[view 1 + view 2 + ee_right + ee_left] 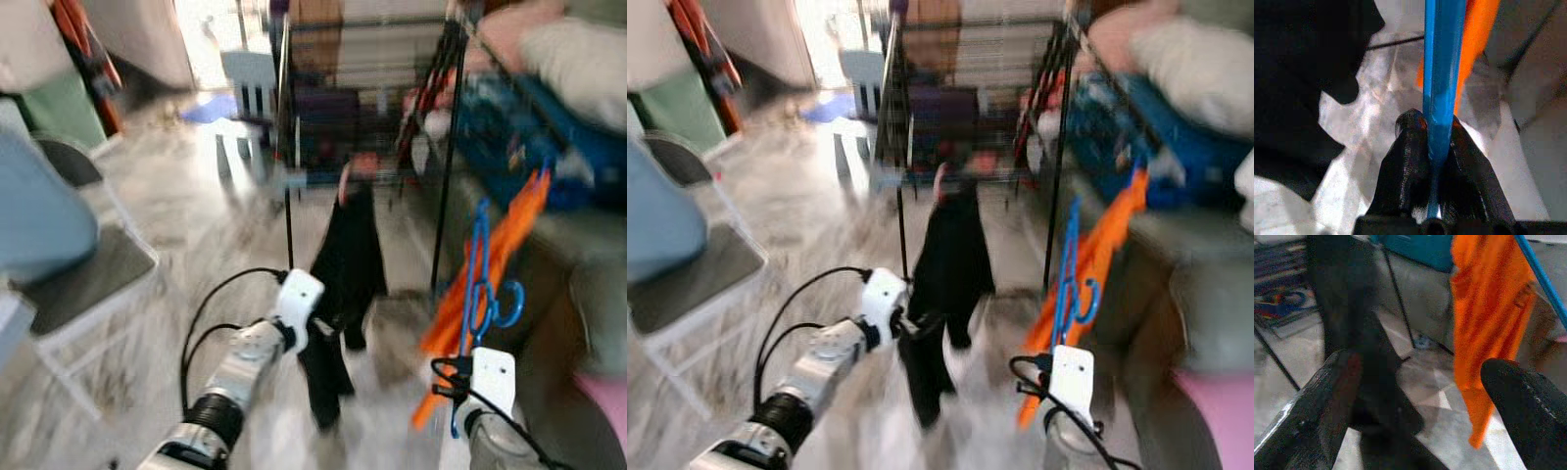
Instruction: Hang hanger
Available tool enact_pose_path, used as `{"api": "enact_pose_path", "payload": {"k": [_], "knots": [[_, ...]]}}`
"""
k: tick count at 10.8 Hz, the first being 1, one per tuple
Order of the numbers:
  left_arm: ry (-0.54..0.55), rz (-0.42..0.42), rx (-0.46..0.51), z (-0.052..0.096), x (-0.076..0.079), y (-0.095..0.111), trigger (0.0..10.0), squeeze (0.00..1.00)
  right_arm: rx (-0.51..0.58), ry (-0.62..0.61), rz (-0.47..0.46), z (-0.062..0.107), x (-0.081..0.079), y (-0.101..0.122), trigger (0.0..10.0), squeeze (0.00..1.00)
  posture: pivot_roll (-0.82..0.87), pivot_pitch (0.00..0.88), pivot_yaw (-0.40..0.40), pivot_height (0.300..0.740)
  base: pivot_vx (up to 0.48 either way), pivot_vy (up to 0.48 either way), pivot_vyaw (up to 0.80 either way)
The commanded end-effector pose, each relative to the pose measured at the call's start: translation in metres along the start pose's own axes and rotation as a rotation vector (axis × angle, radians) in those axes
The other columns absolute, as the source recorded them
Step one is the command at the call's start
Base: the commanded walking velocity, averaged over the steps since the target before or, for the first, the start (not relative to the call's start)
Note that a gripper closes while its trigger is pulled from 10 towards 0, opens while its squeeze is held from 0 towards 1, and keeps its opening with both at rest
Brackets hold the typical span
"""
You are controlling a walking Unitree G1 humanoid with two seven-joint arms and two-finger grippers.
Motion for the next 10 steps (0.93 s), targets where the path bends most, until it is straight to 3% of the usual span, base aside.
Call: {"api": "enact_pose_path", "payload": {"k": [1, 3, 7, 10], "knots": [[0.03, -0.01, -0.013, 0.0033, -0.0093, -0.0015, 10.0, 0.0, -0.003, 0.042, 0.001, -0.0005, -0.0123, 0.0011, 10.0, 0.0, -0.02, 0.0, 0.019, 0.74, 0.48, 0.0, 0.0], [0.03, -0.01, -0.018, 0.003, -0.0086, -0.0023, 10.0, 0.0, -0.031, 0.11, 0.084, 0.0004, -0.0182, -0.0001, 10.0, 0.0, -0.01, 0.0, 0.016, 0.74, 0.48, 0.0, 0.0], [0.023, -0.003, -0.029, 0.0025, -0.0055, -0.0041, 10.0, 0.0, -0.047, 0.117, 0.077, 0.0011, -0.0159, 0.0, 10.0, 0.0, -0.01, 0.0, 0.01, 0.74, 0.474, 0.0, 0.0], [0.012, -0.001, -0.028, 0.0012, -0.0015, -0.0042, 10.0, 0.0, -0.075, 0.105, 0.02, 0.0018, -0.0132, -0.0021, 10.0, 0.0, -0.02, 0.0, 0.012, 0.74, 0.0, 0.0, 0.0]]}}
Point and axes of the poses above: a point about 5 cm out from each wrist's last joint towards the gripper, its own z axis pointing back from the gripper into the wrist, its own y axis along the axis of the wrist's last joint, x = y × z, the point moved 1 cm from there along -z, pointing out of the wrist towards the gripper, and after that the axes turned 11 degrees about -z, right-handed, at the moved point
